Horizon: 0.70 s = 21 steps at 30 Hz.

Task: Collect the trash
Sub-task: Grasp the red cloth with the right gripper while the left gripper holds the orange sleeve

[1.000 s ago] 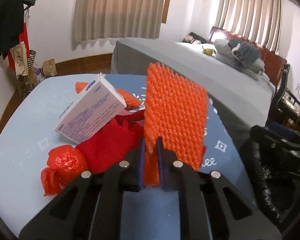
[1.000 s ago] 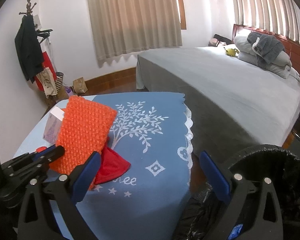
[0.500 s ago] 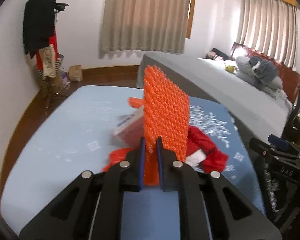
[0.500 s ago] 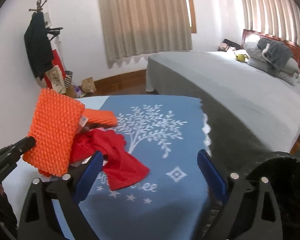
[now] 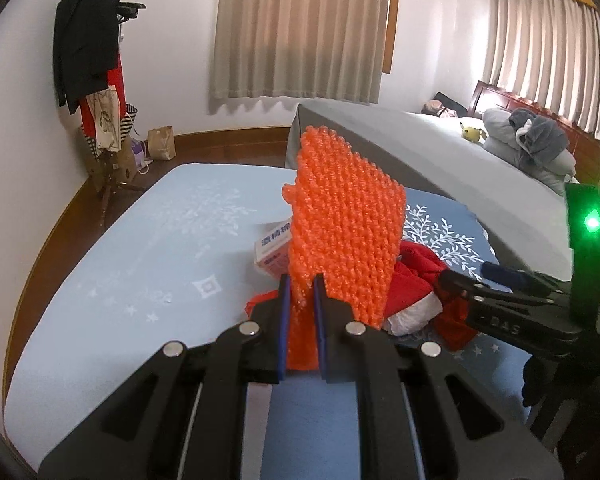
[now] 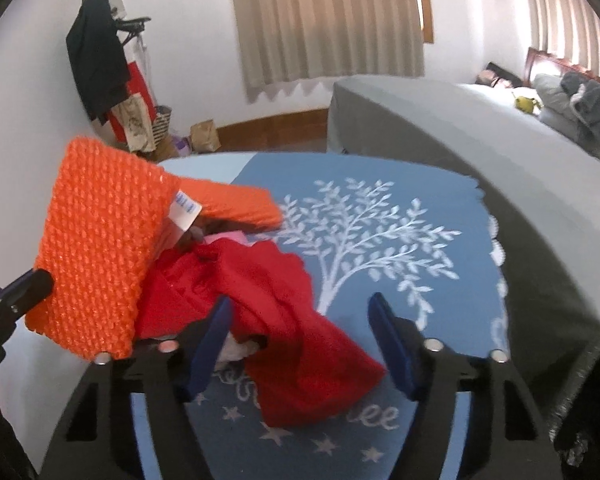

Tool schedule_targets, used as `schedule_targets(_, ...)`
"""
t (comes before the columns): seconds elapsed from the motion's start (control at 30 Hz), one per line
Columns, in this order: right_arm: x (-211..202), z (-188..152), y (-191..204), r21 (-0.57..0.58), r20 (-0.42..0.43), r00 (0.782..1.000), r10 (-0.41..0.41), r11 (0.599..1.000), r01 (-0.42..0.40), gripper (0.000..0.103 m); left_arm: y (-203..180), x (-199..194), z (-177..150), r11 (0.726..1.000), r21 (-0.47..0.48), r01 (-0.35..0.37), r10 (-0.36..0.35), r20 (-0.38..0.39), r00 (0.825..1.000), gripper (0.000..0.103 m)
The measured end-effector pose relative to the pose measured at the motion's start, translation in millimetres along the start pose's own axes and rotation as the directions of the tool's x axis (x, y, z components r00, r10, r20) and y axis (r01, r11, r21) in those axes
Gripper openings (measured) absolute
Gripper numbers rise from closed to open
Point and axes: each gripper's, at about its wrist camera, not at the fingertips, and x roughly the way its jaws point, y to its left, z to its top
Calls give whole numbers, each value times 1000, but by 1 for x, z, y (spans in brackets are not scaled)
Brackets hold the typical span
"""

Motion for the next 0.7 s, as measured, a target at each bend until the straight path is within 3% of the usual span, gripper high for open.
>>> schedule_targets(0.17, 5, -4, 0, 7, -49, 995, 87, 996, -86, 19, 3, 3, -2, 1000, -15, 2, -2, -7, 1000, 10)
schedule_targets(0.27, -2, -3, -1, 8, -40, 994, 103, 995, -103, 7, 2, 1, -2, 1000, -17, 4, -5, -5, 1000, 10)
schedule_targets(0.7, -85, 22, -9, 23, 121, 987, 110, 993, -114, 5, -18, -22, 11, 999, 1, 50, -50, 43, 998, 10)
